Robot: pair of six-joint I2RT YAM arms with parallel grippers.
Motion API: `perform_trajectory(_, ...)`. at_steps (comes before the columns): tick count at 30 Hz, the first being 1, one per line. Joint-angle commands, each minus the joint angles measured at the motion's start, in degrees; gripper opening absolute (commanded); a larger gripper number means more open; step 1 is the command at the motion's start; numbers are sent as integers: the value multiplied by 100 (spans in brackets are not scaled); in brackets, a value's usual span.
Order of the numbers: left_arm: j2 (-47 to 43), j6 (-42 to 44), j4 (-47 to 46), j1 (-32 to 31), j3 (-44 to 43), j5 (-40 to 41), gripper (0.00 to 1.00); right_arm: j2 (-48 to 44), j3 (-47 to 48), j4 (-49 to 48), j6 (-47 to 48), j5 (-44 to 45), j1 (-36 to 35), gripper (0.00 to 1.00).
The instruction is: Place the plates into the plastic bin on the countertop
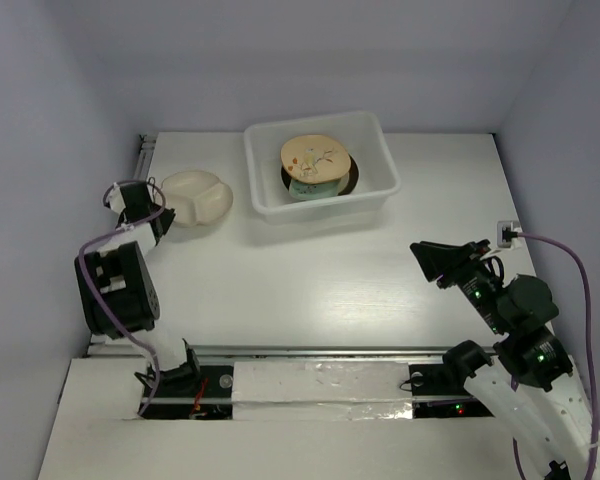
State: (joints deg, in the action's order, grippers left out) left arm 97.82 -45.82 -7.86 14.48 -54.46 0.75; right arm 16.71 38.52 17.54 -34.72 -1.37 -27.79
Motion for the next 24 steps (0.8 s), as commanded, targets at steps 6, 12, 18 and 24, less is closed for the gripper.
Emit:
perform_trajectory(6,-2916,-199,-1025,196,559,-629,0,-80,173,-75,106,13,2,44)
perform_trajectory(12,-3972,-427,-972,248,313,-945,0,-71,156,-5,141,22,2,44)
perform_trajectory(18,-4131,-937,-1323,-58,-12,-1657,0,-80,217,48,132,110,2,44)
perform_trajectory(24,-3306,-779,-1613,-1727,-530,-1210,0,16,314,65,167,110,2,33)
